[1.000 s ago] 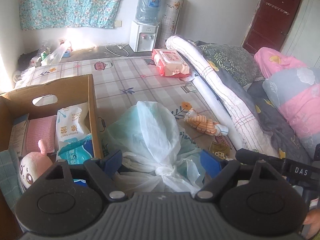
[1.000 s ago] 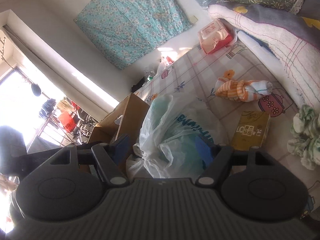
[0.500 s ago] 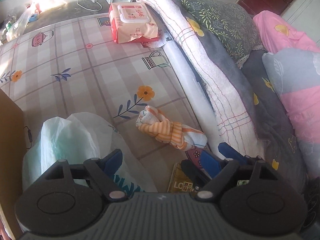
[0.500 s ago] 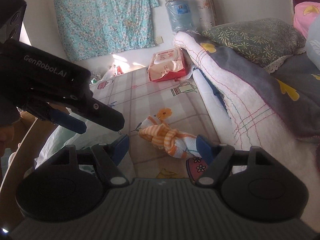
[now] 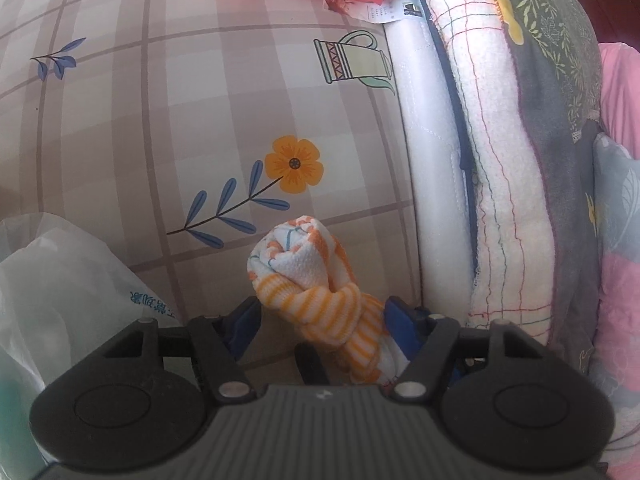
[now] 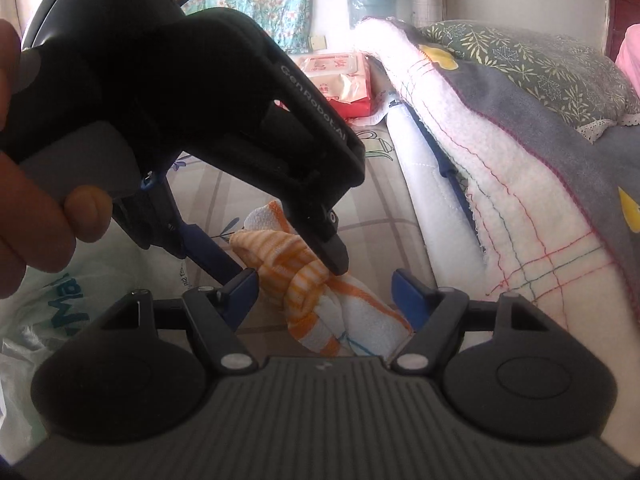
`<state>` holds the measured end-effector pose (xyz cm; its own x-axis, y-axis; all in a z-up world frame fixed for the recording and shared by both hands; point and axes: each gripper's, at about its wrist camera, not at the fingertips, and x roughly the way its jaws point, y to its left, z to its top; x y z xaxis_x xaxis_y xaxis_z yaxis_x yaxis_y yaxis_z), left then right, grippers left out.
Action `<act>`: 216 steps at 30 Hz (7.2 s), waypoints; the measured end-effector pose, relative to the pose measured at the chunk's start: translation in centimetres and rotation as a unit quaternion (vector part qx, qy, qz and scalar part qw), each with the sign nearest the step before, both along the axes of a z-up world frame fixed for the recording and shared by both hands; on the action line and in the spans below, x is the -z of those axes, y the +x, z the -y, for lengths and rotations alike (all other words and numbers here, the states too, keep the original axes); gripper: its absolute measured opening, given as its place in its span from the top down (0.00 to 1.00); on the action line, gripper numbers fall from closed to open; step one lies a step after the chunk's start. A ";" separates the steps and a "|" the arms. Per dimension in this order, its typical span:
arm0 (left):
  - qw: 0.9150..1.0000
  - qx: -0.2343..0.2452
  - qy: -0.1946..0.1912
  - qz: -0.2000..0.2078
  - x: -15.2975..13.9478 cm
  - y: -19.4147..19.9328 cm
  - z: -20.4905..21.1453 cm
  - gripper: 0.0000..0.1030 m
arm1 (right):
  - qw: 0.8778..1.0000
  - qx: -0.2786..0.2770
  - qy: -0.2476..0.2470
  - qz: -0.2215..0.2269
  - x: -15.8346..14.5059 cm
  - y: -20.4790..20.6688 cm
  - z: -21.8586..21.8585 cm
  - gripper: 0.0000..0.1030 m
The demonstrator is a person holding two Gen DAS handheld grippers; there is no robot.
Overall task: Organize soft objects
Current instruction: 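Close the left gripper on the striped sock bundle and lift it, then carry the sock bundle into the box and open the left gripper, then grasp the gold tissue pack with the left gripper while the right gripper grasps the green scrunchie, then carry the tissue pack in the left gripper while the right gripper carries the scrunchie to the box, then open the right gripper over the box while the left gripper releases the tissue pack inside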
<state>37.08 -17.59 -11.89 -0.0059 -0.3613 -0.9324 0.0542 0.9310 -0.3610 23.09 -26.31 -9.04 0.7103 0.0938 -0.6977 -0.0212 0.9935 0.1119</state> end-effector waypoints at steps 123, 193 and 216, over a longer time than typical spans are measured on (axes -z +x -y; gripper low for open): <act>0.908 0.239 0.072 0.335 -4.7 -22.5 3.1 0.26 | 0.989 0.138 0.061 0.007 -2.3 -17.3 8.9 0.70; 0.892 -0.231 0.088 0.379 -16.4 -34.8 -36.1 0.48 | 0.946 -0.245 0.192 0.086 -19.4 -19.8 -21.3 0.93; 0.902 -0.244 0.077 0.347 -13.5 -35.3 -41.9 0.48 | 0.921 -0.356 0.096 -0.124 -16.4 -17.6 -34.8 0.77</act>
